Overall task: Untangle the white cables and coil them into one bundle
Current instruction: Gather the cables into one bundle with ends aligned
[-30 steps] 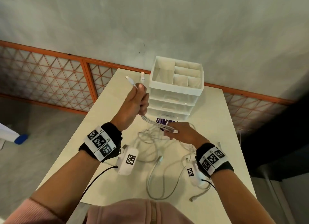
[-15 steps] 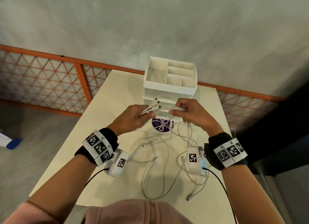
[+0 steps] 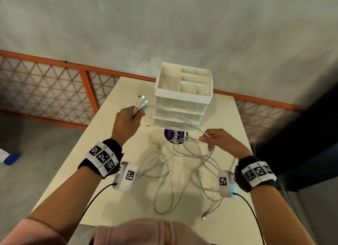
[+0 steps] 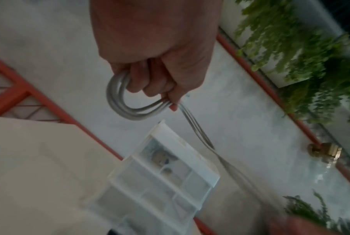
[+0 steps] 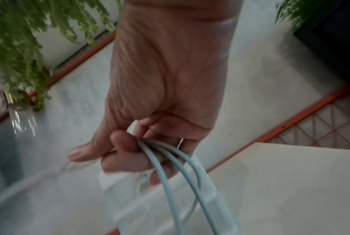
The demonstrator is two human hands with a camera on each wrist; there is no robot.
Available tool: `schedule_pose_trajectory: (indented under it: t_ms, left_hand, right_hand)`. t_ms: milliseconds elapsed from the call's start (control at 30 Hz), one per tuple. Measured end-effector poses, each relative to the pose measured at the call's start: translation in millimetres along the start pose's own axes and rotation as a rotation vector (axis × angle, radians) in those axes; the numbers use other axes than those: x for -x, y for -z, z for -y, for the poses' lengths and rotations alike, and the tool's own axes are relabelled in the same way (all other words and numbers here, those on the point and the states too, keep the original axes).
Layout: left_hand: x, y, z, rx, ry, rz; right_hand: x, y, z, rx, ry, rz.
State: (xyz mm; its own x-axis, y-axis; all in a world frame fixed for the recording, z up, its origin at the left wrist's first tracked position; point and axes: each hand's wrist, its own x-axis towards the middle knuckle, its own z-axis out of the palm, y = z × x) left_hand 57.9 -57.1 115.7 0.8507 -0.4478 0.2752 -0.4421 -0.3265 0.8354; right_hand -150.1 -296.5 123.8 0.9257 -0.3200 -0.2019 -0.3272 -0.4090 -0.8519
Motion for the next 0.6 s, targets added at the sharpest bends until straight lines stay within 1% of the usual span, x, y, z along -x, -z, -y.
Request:
schedule_pose_trajectory:
  t_ms: [33,100,167,233,267,333,400,433,500,600]
  left_hand:
    - [2,-1,11,-0.053,0.043,0.009]
    - [8,-5,27,-0.133,0.100,0.070]
    - [15,-10,33,-0.175,0.095,0.179]
    - [20,-15,29,-0.201,0.071,0.283]
    - [21,-17,23,-0.170,0.068,0.293]
    - [22,-17,9,0.003,0.080,0.247]
    - [22,-13,-8,0.233,0.030,0.183]
    - [22,-11,-18,0.322,-0.007,0.186]
    - [21,-11,-37,0.406,-0.083,0.278]
    - [20,-19,-55,0.444,-0.141,0.531]
  right_hand:
    - [3,6,8,-0.025,0.033,-0.022]
    - [7,15,29,-0.072,0.094,-0.079]
    - [7,20,51,-0.087,0.149,-0.116]
    - [5,23,70,-0.063,0.168,-0.146]
    - [3,24,76,-0.001,0.169,-0.163]
    - [-2,25,83,0.220,0.161,-0.188]
    - [-7,21,86,0.412,0.122,-0.160]
    - [-8,17,86,0.457,0.099,-0.124]
    - [-9,5,88,0.446,0.098,-0.032]
    - [-7,-10,101,0.317,0.156,0.079]
